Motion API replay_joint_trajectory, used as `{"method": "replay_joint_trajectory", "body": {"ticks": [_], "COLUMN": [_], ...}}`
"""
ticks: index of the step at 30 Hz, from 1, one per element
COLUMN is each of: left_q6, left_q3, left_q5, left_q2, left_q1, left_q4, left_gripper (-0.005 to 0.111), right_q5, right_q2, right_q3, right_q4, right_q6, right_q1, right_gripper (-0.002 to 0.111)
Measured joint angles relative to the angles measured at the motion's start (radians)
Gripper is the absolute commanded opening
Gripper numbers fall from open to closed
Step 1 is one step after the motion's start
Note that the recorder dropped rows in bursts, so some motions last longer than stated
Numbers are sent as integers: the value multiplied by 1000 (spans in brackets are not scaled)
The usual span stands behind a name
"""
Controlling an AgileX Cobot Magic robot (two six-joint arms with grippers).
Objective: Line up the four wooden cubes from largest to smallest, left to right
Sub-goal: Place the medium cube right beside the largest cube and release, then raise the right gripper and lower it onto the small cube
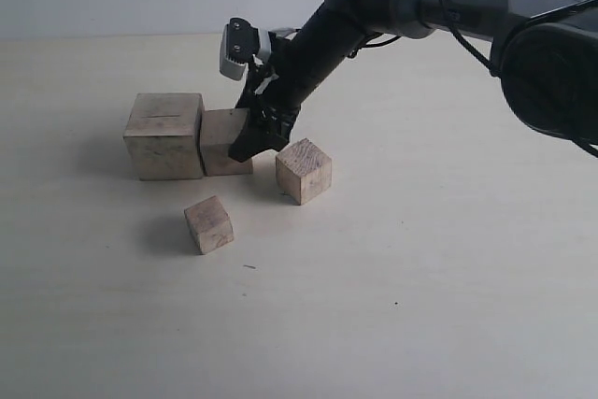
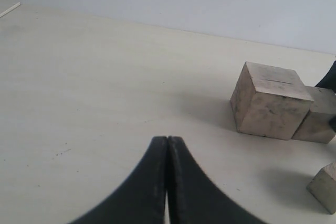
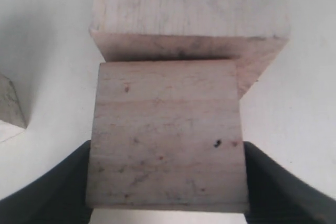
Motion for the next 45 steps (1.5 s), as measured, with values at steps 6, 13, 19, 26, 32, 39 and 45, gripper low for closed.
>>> {"method": "replay_joint_trajectory", "body": {"ticks": [6,13,19,26,32,39,45], "left_q6": [0,0,0,0,0,0,0], "left_q3": [0,0,0,0,0,0,0], "left_q5": [0,0,0,0,0,0,0], "left_q2": [0,0,0,0,0,0,0], "left_q1": [0,0,0,0,0,0,0], "left_q4": [0,0,0,0,0,0,0], "left_gripper": [0,0,0,0,0,0,0], "right_q5": [-16,-19,-19,2,43,114,142], "right_q2": [0,0,0,-43,-140,-278,-343], "right_q3": [0,0,0,0,0,0,2], "right_q4": [4,25,26,27,-19,-197,-325], "right_q6": [14,21,49,101,265,734,955], "right_q1": [0,0,0,0,0,0,0], "right_gripper": [66,78,79,79,74,12,0]}}
